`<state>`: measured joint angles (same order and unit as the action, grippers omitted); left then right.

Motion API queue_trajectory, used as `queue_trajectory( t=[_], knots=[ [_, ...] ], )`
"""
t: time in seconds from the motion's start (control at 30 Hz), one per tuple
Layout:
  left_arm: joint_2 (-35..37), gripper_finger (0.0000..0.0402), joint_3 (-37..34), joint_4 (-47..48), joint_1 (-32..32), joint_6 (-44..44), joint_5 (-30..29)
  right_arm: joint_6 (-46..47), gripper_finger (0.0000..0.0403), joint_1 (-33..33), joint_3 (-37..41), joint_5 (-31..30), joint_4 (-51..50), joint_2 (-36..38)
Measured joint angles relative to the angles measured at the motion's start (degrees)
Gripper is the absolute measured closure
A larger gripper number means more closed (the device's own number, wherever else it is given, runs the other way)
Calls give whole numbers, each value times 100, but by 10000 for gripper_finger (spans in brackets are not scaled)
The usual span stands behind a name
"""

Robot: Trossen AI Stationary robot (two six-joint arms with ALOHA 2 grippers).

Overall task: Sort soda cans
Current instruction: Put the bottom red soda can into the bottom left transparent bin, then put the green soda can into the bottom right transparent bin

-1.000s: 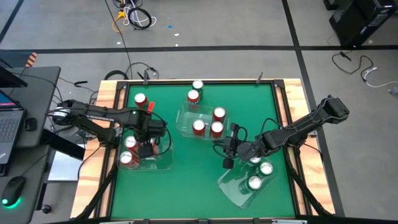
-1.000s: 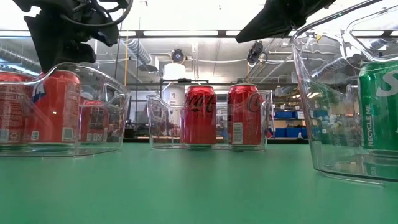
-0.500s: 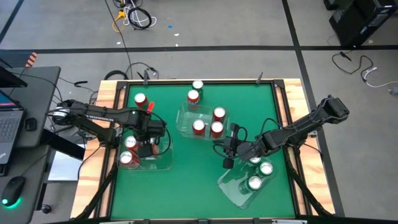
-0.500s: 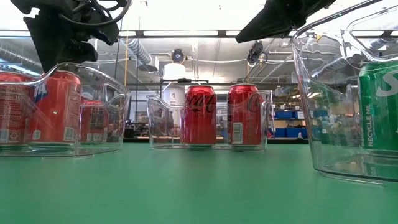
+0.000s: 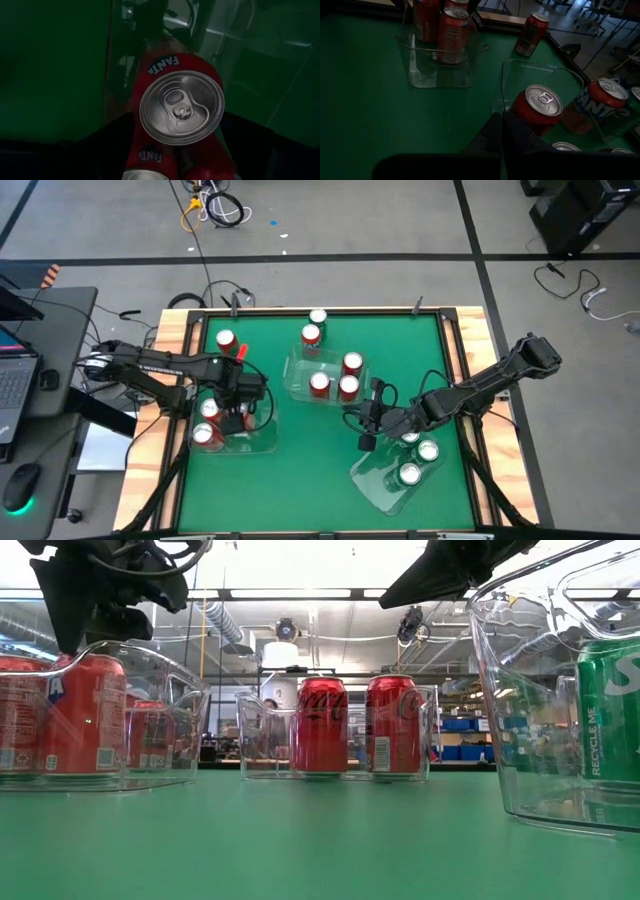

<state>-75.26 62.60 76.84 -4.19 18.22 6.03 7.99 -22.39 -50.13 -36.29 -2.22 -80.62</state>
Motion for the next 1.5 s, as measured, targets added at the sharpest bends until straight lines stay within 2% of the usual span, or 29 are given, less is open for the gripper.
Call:
queue_trajectory(
  t=[0.23,0.67,0.8,0.93,1.07,1.17,1.37,1.5],
  knots=[
    [-2,101,26,213,0,3,-80,0,403,0,0,0,0,0],
    [-6,101,863,424,41,202,-752,0,403,0,0,0,2,0],
    [-7,105,878,428,482,218,-1090,2,403,2,0,0,2,0],
    [-7,118,880,310,1248,-368,-1098,162,403,34,0,0,4,0],
    [-7,127,880,-272,1959,-1128,-1091,374,403,167,0,0,4,0],
    [-7,128,880,-881,2283,-1384,-1068,433,403,362,0,49,9,0],
    [-7,128,886,-2277,2479,-1681,-1083,546,400,1080,0,564,365,2],
    [-7,128,886,-2962,2476,-2096,-1116,446,382,1628,0,612,509,2]
  ],
)
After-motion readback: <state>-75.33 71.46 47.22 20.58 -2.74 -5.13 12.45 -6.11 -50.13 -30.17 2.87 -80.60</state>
